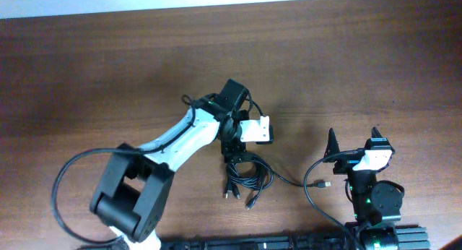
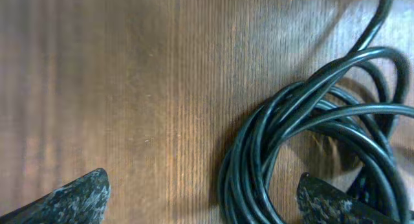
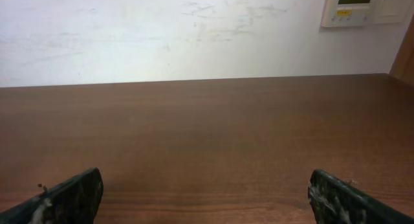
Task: Untangle cables
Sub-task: 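Move the left gripper down onto the black cable bundle and grasp it, then lift the cable bundle with the left gripper toward the center, then reach the right gripper to the hanging cable loops and grasp them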
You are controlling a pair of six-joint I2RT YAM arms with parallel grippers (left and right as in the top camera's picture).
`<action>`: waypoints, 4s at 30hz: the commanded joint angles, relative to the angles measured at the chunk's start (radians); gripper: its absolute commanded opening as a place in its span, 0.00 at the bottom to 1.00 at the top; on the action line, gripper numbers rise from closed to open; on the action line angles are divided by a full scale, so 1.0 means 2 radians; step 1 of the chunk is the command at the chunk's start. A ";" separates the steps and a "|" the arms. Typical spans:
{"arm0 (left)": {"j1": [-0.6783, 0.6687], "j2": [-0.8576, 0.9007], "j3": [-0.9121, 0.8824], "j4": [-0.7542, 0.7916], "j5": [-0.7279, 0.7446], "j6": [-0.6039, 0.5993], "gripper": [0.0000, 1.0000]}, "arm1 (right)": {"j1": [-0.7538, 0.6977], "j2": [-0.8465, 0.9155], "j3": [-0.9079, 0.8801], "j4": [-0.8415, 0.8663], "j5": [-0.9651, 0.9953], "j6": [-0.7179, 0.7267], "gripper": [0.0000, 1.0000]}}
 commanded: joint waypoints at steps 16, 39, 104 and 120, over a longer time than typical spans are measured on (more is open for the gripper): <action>-0.028 0.073 0.009 -0.005 -0.021 0.014 0.47 | -0.003 -0.002 -0.002 -0.004 -0.001 -0.004 0.99; 0.000 0.043 0.120 -0.014 -0.127 -0.231 0.00 | -0.003 -0.002 -0.002 -0.004 -0.001 -0.004 0.99; 0.021 -0.158 0.133 0.091 0.257 -0.489 0.00 | -0.003 0.388 0.410 -0.109 -0.338 0.158 0.60; 0.014 -0.158 0.133 0.060 0.302 -0.335 0.00 | -0.003 0.389 0.410 -0.150 -0.279 0.112 0.04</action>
